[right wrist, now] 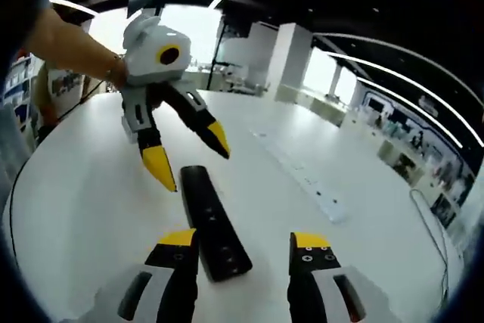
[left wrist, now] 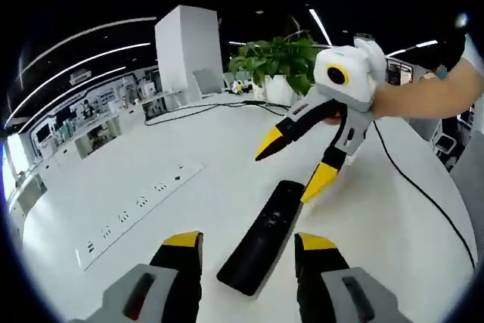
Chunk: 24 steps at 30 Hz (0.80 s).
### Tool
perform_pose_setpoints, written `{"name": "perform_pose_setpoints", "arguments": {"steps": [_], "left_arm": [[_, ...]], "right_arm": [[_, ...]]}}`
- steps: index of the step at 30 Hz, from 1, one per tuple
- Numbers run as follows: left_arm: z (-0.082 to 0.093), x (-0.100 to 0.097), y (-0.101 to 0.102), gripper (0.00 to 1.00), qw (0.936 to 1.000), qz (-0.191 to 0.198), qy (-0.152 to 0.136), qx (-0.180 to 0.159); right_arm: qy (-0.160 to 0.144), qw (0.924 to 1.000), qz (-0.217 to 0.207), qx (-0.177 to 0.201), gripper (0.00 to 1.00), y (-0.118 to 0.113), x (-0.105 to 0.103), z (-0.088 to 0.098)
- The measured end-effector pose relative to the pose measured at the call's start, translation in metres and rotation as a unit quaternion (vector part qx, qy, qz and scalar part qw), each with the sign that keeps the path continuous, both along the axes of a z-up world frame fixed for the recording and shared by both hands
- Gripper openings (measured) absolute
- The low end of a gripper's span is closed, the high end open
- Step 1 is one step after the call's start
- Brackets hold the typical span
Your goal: Press the specified remote control buttons in sequence, fully releasing each button before pressing the next.
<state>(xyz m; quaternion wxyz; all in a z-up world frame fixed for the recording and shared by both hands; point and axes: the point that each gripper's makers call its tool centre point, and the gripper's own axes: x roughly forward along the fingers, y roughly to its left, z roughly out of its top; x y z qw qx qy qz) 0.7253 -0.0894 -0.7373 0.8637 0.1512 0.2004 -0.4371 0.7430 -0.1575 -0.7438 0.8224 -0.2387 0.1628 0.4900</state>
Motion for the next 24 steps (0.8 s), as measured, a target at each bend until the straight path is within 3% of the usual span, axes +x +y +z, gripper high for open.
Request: {"name": "perform_pose_setpoints", "arguments": {"steps": [3, 7, 15, 19, 24], "left_arm": [[0.008, -0.005, -0.004, 0.50, 0.9990, 0.035, -0.022, -0.019], [0.013, -0.005, -0.003, 0.59, 0.9958, 0.073, -0.050, -0.022], [0.016, -0.006, 0.021, 0.76, 0.9864, 0.147, -0.059, -0.044], [0.010, -0.009, 0.042, 0.89, 0.9758, 0.206, -0.047, -0.056], [0.011, -0.021, 0.059, 0.96, 0.9671, 0.241, -0.043, -0.069]], "right_arm": [[0.004, 0.9990, -0.022, 0.040, 0.49, 0.005, -0.009, 0.010], [0.001, 0.9978, -0.056, 0.037, 0.68, -0.002, -0.007, 0.010], [0.005, 0.9935, -0.108, 0.035, 0.85, -0.027, -0.021, 0.002], [-0.001, 0.9890, -0.141, 0.044, 0.99, -0.038, -0.028, 0.005], [0.004, 0.9837, -0.174, 0.047, 0.99, -0.052, -0.037, 0.005]]}}
